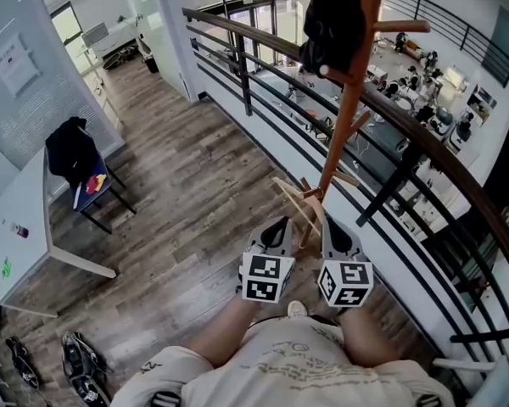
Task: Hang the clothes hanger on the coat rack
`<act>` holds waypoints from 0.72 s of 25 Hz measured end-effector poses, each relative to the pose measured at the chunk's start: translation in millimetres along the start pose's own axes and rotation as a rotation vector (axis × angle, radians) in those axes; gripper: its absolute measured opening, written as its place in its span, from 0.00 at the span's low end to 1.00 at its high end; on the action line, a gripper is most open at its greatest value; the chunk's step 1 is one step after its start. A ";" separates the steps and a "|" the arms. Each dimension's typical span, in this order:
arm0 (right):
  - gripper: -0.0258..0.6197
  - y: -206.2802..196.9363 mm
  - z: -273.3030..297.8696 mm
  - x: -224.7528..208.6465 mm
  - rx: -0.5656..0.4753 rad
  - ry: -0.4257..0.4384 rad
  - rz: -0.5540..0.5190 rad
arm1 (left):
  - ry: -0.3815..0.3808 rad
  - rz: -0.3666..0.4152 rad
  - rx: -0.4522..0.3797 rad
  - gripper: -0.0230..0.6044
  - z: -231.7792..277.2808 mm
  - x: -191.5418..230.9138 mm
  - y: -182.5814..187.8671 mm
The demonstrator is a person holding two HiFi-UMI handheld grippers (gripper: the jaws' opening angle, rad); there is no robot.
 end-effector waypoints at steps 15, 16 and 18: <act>0.04 -7.4 12.2 -1.0 0.037 0.006 0.025 | -0.013 -0.007 0.028 0.04 5.1 6.9 -5.0; 0.04 -6.9 12.7 -1.4 0.039 0.004 0.026 | -0.012 -0.010 0.028 0.04 5.4 7.6 -4.2; 0.04 -5.1 14.2 -1.2 0.042 -0.001 0.023 | -0.011 -0.012 0.029 0.04 5.4 9.6 -2.0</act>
Point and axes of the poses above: the fingertips, and each gripper's own axes: z forward along the fingers, x to its left, y out of its top, the point moved 10 cm from there along -z, backward along the fingers, and after that the axes turned 3 degrees about y, right-handed, at the moved point
